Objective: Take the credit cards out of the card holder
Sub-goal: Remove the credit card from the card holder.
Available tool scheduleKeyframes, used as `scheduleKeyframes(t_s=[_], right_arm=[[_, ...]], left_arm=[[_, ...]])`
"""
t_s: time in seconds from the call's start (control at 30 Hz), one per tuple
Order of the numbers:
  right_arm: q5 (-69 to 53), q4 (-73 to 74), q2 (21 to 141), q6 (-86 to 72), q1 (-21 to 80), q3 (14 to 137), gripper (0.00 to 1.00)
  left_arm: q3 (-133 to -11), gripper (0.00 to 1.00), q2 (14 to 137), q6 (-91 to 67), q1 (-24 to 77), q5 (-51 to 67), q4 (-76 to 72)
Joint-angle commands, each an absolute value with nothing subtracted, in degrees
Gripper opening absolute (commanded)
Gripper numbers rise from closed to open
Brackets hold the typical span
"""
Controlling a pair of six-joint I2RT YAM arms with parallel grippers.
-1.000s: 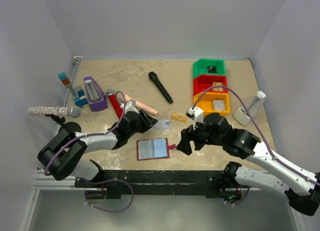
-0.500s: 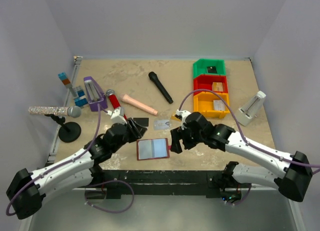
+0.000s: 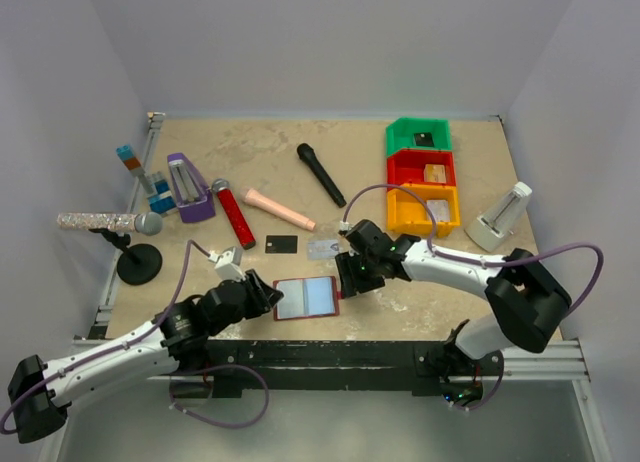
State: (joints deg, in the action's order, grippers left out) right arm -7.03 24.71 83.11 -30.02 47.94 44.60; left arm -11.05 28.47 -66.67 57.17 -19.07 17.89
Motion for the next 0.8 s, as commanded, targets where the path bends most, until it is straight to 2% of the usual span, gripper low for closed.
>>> scheduleKeyframes(t_s=[0.0, 0.2, 0.4, 0.47, 0.77], right_arm=[[-7.21, 21.80, 83.93, -29.97, 47.64, 47.11, 0.53], [-8.26, 20.48, 85.86, -29.80, 47.37, 47.20, 0.42], [-10.45, 20.21, 86.05, -29.27, 47.37, 47.11, 0.13], [-10.90, 20.13, 84.56, -29.09, 47.37, 46.15, 0.00], [-14.50, 19.42, 77.79, -29.71, 47.46, 42.45, 0.00]], left_arm=[[-9.84, 0.45, 26.63, -68.29, 57.39, -19.34, 18.72], [-10.02, 0.44, 29.61, -67.68, 57.39, -19.07, 17.49], [-10.19, 0.44, 30.59, -67.59, 57.39, -19.33, 15.82], [-10.11, 0.44, 30.67, -67.59, 57.39, -19.60, 15.21], [-9.31, 0.44, 33.83, -67.06, 57.39, -21.18, 8.35]])
